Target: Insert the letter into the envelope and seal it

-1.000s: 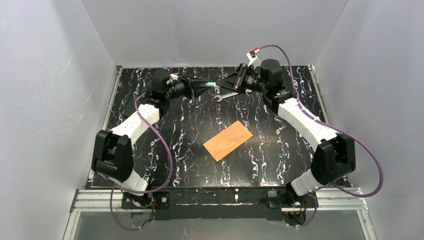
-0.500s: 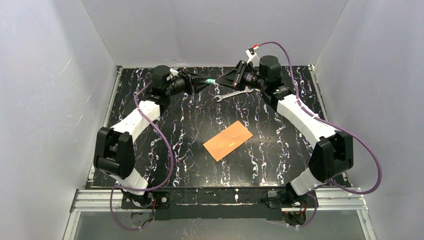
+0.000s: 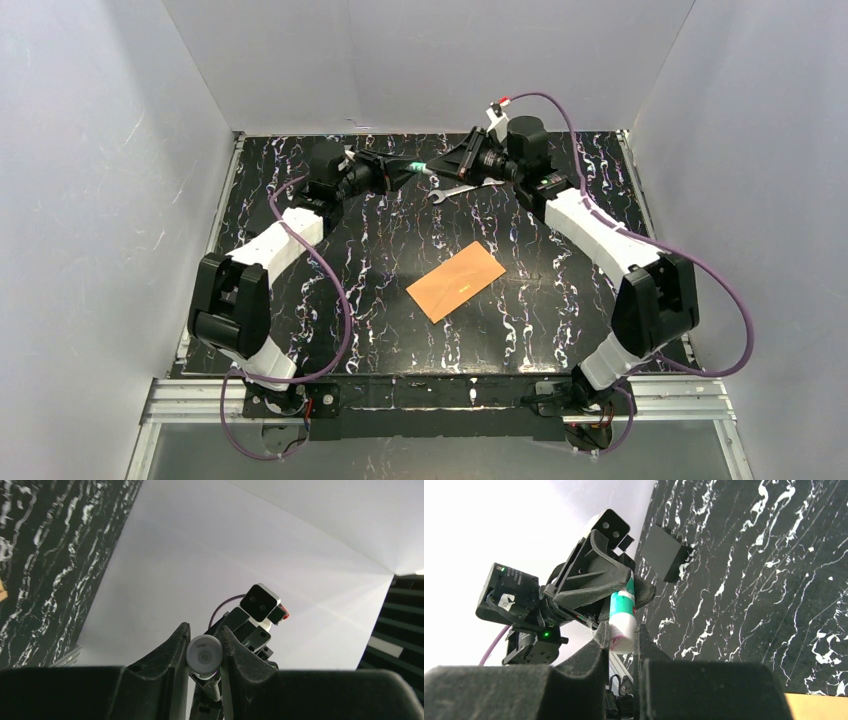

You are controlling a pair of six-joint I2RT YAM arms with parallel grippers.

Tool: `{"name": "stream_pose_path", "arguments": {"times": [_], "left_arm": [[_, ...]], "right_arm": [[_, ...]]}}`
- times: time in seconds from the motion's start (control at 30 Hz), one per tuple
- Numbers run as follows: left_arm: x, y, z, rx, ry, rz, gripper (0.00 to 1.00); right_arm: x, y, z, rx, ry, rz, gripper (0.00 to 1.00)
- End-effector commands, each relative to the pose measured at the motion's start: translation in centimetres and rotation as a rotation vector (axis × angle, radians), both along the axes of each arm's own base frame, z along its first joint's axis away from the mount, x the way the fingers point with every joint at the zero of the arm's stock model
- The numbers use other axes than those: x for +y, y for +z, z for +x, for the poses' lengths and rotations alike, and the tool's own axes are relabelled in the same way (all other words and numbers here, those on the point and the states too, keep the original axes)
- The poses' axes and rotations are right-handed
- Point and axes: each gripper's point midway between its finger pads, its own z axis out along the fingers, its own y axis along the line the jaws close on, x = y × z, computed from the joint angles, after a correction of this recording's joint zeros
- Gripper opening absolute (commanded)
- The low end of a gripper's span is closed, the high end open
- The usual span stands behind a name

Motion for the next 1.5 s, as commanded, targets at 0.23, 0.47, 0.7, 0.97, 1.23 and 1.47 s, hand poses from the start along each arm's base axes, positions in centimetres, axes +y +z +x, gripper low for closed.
{"name": "stream_pose_path", "arguments": {"times": [0.23,0.47,0.7,0.97,1.23,1.47], "left_arm": [[-7.0,7.6,-14.1,-0.187,-0.510,-0.170,0.00],[-7.2,7.1,-14.5,-0.174,-0.519,-0.187,0.00],[-7.5,7.1,-14.8,-0.177,-0.529,-0.206,0.00],[-7.7,7.5,-15.1,-0.200,-0.564,-0.272,0.00],[-5.5,5.0,-13.6,-0.243,-0.488,-0.167,0.00],[-2.7,1.3,-10.7,-0.252,-0.412,-0.016,0.00]], "right_arm": [[7.6,-8.2,-3.3,0.113,0.149,-0.137,0.01],[8.2,-10.3,-2.5,0.126,0.123,-0.186,0.01],[8.1,-12.8,-1.8,0.129,0.098,-0.246,0.01],[9.1,-14.7,-1.0,0.138,0.129,-0.259,0.01],[6.4,-11.4,-1.9,0.111,0.144,-0.248,0.01],[2.5,-6.9,-2.9,0.043,0.104,-0.217,0.45]]}}
